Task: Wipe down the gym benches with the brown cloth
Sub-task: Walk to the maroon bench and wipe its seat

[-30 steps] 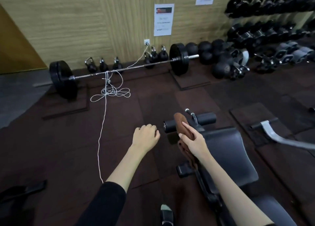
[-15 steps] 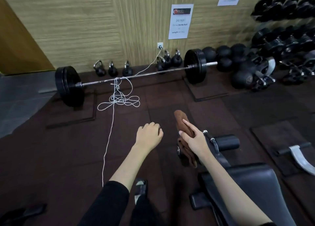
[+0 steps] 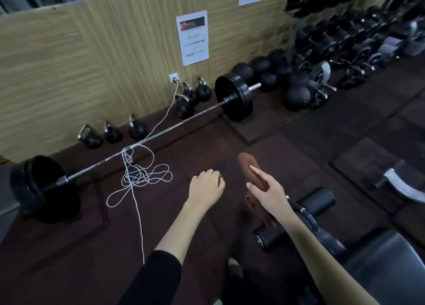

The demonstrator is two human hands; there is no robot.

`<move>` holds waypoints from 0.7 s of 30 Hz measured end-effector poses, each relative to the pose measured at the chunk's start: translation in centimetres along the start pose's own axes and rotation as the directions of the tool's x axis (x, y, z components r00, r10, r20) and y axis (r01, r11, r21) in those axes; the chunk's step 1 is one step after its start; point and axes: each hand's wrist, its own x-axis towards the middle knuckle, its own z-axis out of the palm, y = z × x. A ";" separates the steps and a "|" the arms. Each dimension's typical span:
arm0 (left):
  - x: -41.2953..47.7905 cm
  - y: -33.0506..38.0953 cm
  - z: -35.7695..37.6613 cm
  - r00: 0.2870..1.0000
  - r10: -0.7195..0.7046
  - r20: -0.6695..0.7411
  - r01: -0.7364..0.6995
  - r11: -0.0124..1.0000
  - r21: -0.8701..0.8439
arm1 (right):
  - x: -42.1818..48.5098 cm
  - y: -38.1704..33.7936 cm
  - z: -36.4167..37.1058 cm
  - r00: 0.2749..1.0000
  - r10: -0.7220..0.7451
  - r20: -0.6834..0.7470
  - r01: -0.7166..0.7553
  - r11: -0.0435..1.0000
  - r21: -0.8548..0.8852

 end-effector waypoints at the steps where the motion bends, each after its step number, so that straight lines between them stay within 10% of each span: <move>1: 1.9 -0.2 0.0 1.000 0.027 0.004 -0.027 1.000 0.001 | 1.4 -0.1 0.1 1.000 0.008 -0.015 -0.008 1.000 -0.001; 21: 38.9 7.6 -2.4 0.863 0.504 0.039 -0.504 0.863 -0.015 | 29.2 -0.1 -6.3 0.894 0.129 -0.430 -0.175 0.982 -0.070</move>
